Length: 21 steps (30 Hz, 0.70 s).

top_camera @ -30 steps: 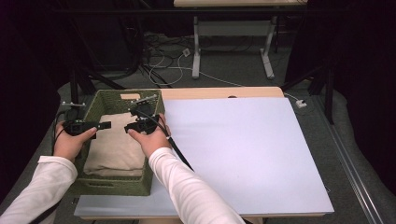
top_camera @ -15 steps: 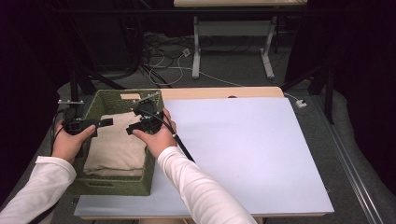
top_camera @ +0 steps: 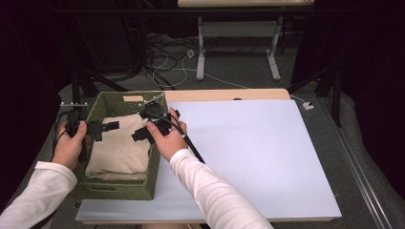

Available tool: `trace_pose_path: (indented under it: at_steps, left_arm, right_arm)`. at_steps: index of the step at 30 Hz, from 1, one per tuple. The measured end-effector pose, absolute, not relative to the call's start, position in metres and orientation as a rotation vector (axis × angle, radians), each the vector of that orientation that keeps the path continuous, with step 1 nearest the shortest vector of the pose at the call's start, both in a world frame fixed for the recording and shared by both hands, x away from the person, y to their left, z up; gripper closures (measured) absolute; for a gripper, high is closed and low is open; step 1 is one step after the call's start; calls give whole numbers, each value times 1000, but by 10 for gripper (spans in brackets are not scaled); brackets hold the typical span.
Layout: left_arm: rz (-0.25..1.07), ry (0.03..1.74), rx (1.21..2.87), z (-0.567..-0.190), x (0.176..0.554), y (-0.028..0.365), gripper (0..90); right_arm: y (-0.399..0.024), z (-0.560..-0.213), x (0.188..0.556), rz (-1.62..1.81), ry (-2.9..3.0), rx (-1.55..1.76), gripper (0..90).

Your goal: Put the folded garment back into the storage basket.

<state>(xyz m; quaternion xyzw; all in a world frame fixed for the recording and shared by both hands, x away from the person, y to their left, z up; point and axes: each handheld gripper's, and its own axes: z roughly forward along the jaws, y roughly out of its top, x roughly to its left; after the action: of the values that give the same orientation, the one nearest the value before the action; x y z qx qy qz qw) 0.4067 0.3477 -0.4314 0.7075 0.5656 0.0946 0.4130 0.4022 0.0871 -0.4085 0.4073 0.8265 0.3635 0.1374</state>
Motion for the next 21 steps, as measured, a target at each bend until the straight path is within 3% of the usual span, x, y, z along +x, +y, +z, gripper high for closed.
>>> trace_pose_path:
  at_steps: [21]
  left_arm:
    - [268,1406,1789,-430,398,342,17]
  right_arm:
    - [68,-403,397,1090,2386,1179,0]
